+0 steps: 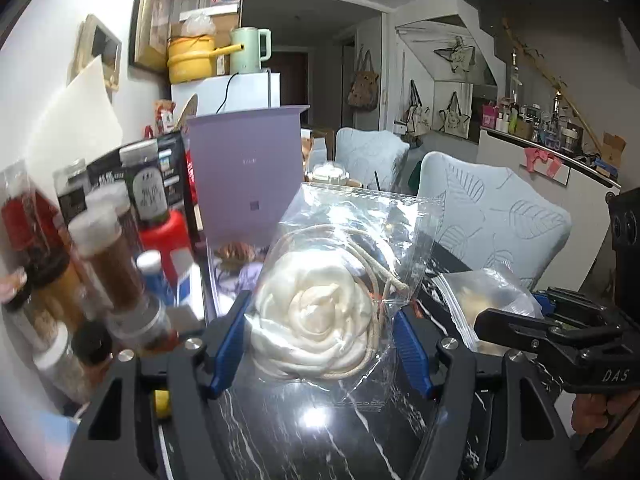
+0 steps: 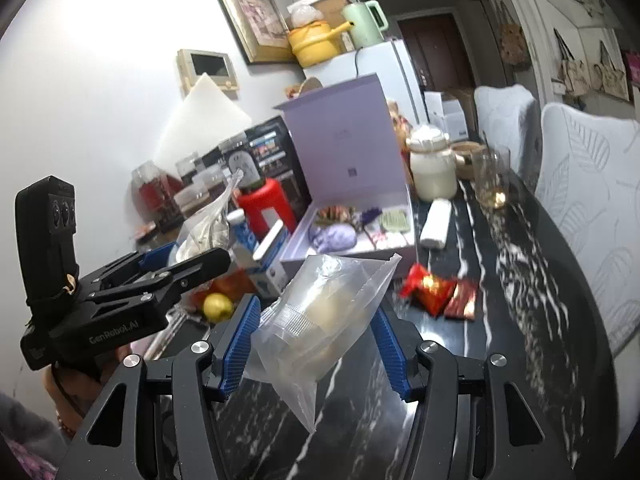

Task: Organize soft objects
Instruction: 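Lift and carry both clear bags with both grippers over the lavender box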

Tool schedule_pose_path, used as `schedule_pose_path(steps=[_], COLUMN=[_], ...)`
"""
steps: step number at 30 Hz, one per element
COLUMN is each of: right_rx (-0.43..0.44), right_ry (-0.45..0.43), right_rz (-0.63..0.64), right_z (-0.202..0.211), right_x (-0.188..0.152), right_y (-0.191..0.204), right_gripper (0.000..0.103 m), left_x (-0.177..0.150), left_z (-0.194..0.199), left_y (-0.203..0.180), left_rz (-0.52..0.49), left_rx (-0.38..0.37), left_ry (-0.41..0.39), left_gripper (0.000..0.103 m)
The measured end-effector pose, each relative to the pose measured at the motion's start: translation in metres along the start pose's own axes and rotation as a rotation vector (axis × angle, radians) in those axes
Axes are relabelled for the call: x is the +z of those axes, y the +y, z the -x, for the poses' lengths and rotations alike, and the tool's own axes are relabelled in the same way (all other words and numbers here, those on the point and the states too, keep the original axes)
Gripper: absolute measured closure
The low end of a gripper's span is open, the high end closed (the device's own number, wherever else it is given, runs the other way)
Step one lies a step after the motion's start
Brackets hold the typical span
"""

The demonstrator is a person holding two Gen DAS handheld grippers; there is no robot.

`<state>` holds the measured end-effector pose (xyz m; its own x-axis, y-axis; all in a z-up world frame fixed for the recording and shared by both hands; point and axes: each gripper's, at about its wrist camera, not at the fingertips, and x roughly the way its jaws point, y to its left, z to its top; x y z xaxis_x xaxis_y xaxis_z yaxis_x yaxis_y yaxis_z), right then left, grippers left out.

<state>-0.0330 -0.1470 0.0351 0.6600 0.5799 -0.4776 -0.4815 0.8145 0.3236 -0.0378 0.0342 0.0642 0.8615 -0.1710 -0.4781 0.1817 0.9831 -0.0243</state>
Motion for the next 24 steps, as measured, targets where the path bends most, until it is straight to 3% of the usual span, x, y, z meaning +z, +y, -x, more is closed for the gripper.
schedule_pose_path(steps=[11, 24], right_rx=[-0.003, 0.025], right_ry=[-0.079, -0.117], right_rz=[0.076, 0.127], right_z=[-0.009, -0.052], right_x=[0.051, 0.107], right_y=[0.008, 0.009], right_gripper=[0.046, 0.046], left_x=[0.053, 0.091], left_z=[-0.004, -0.049], left_y=[0.007, 0.032], left_rz=[-0.054, -0.049], left_rx=[0.043, 0.048], left_ry=[-0.123, -0.133], left_gripper=[0.036, 0.036])
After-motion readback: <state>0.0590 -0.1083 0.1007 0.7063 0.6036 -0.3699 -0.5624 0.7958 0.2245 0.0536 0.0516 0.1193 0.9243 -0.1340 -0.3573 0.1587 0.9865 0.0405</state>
